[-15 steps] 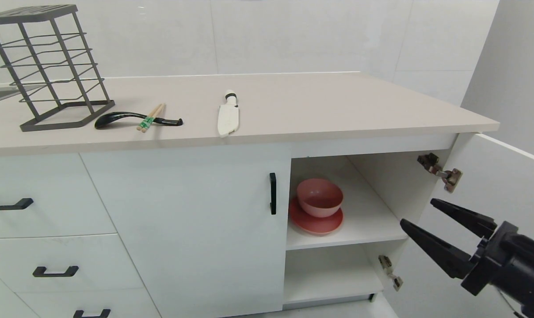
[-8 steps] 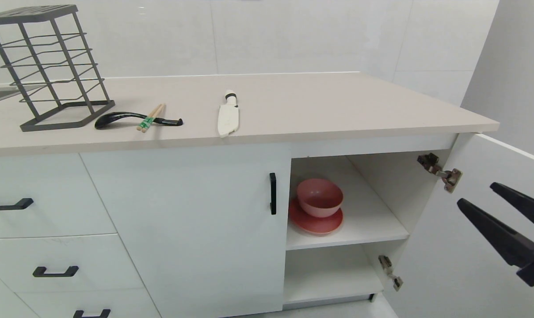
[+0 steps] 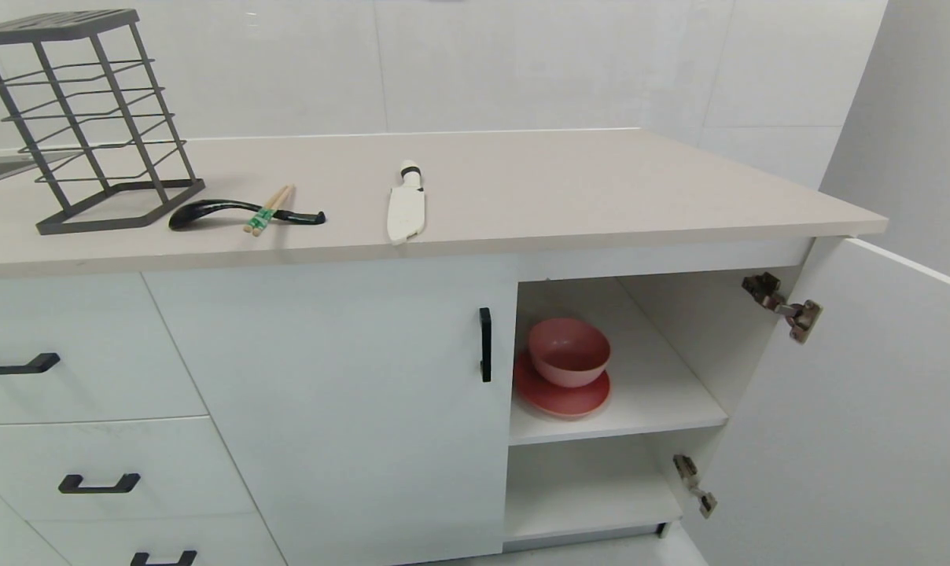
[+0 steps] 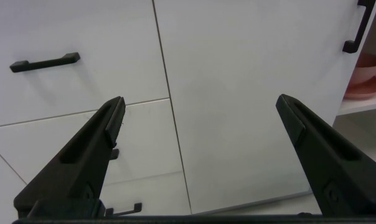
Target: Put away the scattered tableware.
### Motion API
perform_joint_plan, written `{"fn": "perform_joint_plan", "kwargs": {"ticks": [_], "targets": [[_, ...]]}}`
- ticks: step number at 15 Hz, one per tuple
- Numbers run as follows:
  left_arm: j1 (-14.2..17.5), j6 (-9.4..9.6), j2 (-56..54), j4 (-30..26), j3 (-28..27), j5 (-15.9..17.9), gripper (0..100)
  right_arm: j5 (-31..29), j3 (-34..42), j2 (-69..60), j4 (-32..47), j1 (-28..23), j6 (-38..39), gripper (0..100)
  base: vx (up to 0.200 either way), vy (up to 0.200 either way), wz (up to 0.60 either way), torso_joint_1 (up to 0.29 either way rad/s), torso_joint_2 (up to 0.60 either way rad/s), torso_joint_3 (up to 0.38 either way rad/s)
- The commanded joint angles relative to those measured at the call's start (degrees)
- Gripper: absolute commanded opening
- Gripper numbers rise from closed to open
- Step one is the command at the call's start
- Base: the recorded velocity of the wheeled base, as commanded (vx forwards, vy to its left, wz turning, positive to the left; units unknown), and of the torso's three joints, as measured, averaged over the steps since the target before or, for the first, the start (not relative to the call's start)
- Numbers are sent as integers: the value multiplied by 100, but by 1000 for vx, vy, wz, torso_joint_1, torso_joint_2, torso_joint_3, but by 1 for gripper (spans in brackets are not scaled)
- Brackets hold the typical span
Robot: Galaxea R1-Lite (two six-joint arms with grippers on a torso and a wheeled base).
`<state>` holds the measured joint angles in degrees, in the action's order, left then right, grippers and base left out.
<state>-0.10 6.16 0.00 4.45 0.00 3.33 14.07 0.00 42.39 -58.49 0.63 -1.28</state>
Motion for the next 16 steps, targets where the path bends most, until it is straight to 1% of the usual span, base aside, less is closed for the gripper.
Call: {"fn": "perform_joint_plan", "kwargs": {"ticks": [1,3,5,7,10,12,13,14,15,16], "targets": [[1,0,9,3,0,-8,100,26,0,-1242,540,-503,-74,100,0,0,0,0,0,0],[1,0,9,3,0,-8,100,35,0,-2006,1331,-696,-83,100,0,0,0,0,0,0],[1,0,9,3,0,-8,100,26,0,-2736,2131,-723,-92,100,0,0,0,0,0,0],[1,8,9,3,0,-8,100,52,0,-3746,3494,-679,-92,100,0,0,0,0,0,0],[1,26,9,3,0,1,100,123,0,-3703,3581,-652,5,100,0,0,0,0,0,0],[1,35,9,12,0,-8,100,193,0,-3703,4003,-591,-21,100,0,0,0,0,0,0],[1,52,9,3,0,19,100,166,0,-3703,4329,-591,-30,100,0,0,0,0,0,0],[1,17,9,-14,0,28,100,131,0,-3703,4654,-591,-30,100,0,0,0,0,0,0],[1,-18,9,-14,0,19,100,-115,0,-3703,5497,-591,23,100,0,0,0,0,0,0],[1,-71,9,-23,0,-25,100,-176,0,-3703,5550,-600,-21,100,0,0,0,0,0,0]]}}
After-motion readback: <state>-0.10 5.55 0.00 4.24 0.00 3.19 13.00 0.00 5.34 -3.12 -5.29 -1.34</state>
